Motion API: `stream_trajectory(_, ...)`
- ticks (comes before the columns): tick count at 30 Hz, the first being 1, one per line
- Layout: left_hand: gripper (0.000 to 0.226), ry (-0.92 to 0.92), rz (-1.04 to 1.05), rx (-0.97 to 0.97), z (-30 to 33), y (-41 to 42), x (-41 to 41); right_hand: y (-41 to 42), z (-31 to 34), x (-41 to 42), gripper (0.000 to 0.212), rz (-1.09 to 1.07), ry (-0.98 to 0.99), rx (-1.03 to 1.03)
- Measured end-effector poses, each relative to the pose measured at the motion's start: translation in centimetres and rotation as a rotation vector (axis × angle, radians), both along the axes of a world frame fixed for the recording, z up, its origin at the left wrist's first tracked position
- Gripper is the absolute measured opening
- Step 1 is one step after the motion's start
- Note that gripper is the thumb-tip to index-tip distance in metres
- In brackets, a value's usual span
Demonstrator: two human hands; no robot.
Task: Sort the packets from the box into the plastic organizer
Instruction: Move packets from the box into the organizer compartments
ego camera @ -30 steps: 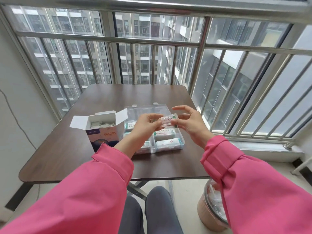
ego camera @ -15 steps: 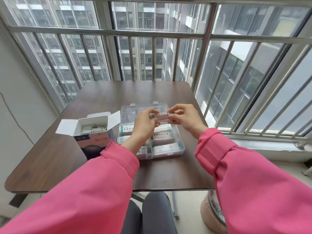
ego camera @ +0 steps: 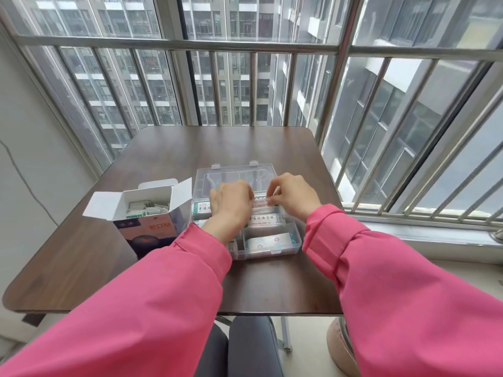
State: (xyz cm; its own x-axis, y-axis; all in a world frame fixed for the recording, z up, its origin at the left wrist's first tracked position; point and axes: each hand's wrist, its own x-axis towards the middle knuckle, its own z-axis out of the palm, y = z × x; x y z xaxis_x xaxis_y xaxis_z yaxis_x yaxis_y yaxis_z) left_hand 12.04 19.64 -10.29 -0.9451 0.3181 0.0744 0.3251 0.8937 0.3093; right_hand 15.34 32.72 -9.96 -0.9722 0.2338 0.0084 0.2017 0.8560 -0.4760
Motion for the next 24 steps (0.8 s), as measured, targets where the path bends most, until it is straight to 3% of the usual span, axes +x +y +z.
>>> stream_trajectory(3, 0.024, 0.063, -0.012, -0.147, 0.2, 0.3, 0.0, -0.2, -0.1, -0.2, 0.008, 0.006, -0.029, 0.056)
stream_trajectory(8, 0.030, 0.065, -0.031, -0.231, 0.7, 0.5, 0.2, -0.4, -0.2, -0.1, 0.017, 0.014, -0.016, 0.185)
stream_trajectory(24, 0.029, -0.039, -0.020, -0.092, 1.0, -1.4, 0.6, -1.2, 1.3, 1.5, 0.027, -0.100, -0.025, 0.115)
